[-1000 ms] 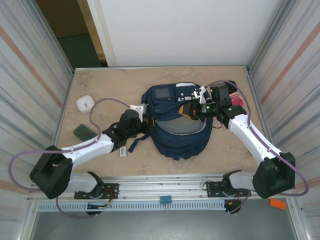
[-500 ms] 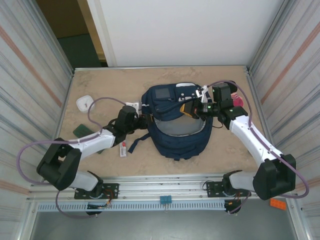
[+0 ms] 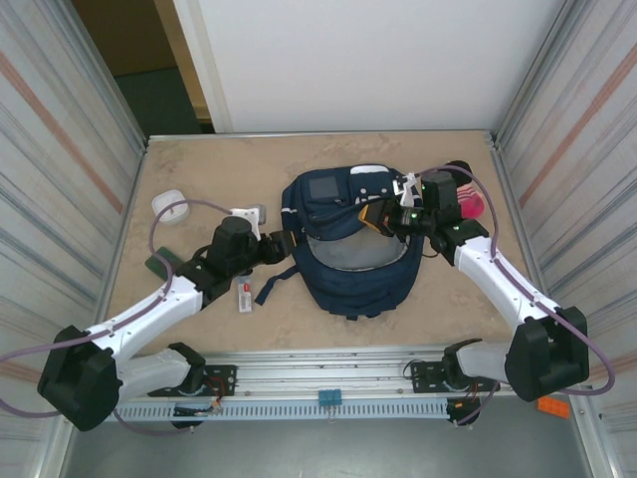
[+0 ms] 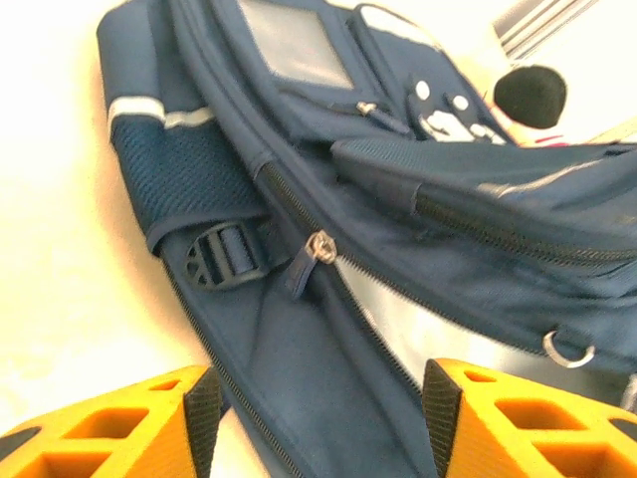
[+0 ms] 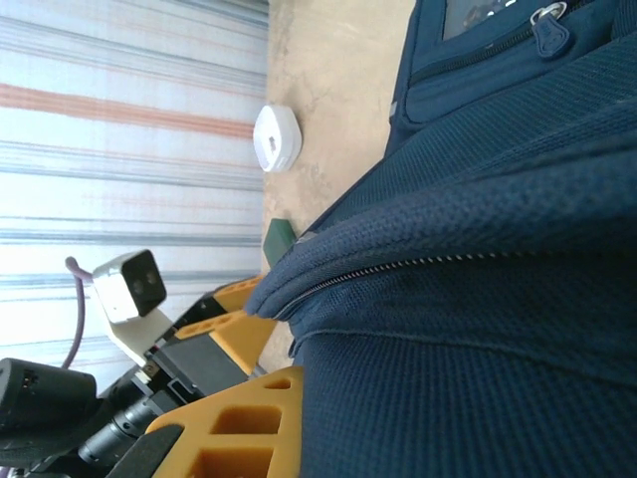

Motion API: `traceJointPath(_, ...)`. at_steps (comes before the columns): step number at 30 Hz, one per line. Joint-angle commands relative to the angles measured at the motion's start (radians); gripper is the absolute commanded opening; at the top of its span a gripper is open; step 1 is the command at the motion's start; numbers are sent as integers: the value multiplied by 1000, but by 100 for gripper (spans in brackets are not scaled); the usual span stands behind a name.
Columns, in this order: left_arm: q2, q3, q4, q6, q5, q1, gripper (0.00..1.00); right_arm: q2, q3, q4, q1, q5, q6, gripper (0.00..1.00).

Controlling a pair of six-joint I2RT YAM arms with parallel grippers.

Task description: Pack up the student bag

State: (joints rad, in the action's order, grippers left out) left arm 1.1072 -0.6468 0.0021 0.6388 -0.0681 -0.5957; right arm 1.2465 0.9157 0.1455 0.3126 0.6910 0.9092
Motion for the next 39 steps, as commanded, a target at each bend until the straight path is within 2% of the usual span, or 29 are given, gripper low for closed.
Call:
traceJointPath(1, 3, -11, -70, 29, -17, -5, 59, -26, 10, -31, 1, -91, -9, 0)
traceJointPath(6, 8, -18, -193, 125, 38, -4, 61, -38, 6, 18, 30, -134, -32, 0)
traceJointPath(9, -2, -17, -290, 187, 99, -4, 63, -54, -2, 60, 44, -158, -48, 7)
traceJointPath(14, 64, -56, -507, 188, 232, 8, 66, -72, -23, 56, 48, -160, -47, 8)
traceJointPath(16, 105, -68, -566, 195, 252, 15, 67, -67, -20, 52, 52, -153, -47, 10)
traceJointPath(24, 152, 0, -537, 261, 271, 17, 69, -67, -18, 87, 66, -171, -76, 14)
traceJointPath(31, 175, 9, -543, 250, 298, 33, 70, -63, -18, 86, 82, -167, -81, 16)
traceJointPath(39, 277, 12, -521, 253, 319, 37, 65, -67, -17, 87, 94, -171, -84, 17)
